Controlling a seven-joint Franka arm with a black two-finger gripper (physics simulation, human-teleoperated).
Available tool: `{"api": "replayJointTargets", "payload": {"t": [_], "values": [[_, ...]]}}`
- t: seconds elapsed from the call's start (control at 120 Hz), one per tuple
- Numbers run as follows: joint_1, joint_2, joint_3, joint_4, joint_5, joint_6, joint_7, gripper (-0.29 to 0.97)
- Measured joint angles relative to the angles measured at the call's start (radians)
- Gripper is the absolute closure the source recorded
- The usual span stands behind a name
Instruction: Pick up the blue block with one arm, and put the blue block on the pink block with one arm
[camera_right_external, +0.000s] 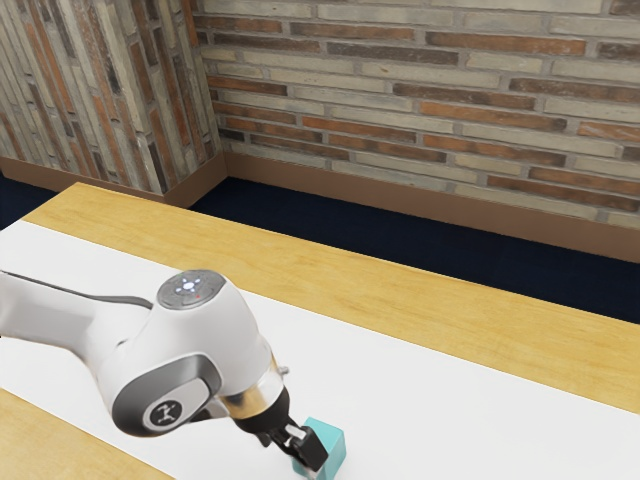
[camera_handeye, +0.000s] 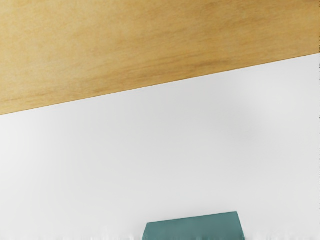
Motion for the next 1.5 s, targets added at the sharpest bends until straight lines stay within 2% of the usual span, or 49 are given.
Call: {"api": "replayJointTargets", "payload": {"t": [0.192, 0.542, 1.117, 1.5], "values": [[0.004, 0.107, 0.063, 0.047, 0.028, 0.078, 0.038, 0.00], [0.005, 0.220, 0.090, 0.104, 0.050, 0.143, 0.044, 0.00], [-0.035, 0.262, 0.138, 0.108, 0.044, 0.169, 0.010, 0.00], [0.010, 0.292, 0.135, 0.128, 0.045, 0.187, -0.055, 0.00]]}}
